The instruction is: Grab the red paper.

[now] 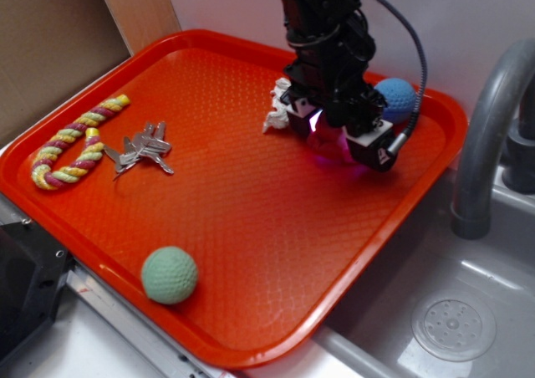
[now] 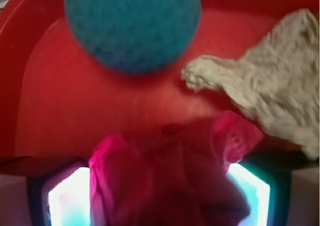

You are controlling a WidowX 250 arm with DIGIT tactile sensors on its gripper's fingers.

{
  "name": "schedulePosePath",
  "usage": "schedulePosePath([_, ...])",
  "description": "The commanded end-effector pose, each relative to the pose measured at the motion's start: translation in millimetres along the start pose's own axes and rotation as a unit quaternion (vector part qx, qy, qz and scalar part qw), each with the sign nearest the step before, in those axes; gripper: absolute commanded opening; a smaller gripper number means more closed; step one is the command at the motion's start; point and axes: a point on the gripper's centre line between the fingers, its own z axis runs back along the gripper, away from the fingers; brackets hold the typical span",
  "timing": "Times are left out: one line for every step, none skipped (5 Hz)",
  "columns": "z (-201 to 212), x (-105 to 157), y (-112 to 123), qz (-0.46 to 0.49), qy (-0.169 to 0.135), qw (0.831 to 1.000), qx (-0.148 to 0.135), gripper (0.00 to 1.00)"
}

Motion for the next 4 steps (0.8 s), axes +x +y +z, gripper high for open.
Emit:
schedulePosePath([8.4, -9.4, -5.9, -0.013, -0.014, 0.999, 0.027, 0.00])
schedulePosePath([19.7, -12.8, -1.2, -0.013, -0.015, 0.999, 0.033, 0.00])
schedulePosePath([67.7, -22.6, 18.8, 0.002, -0.024, 0.998, 0.053, 0.00])
schedulePosePath([114.5, -39.9, 49.1, 0.049, -0.021, 0.997, 0.049, 0.00])
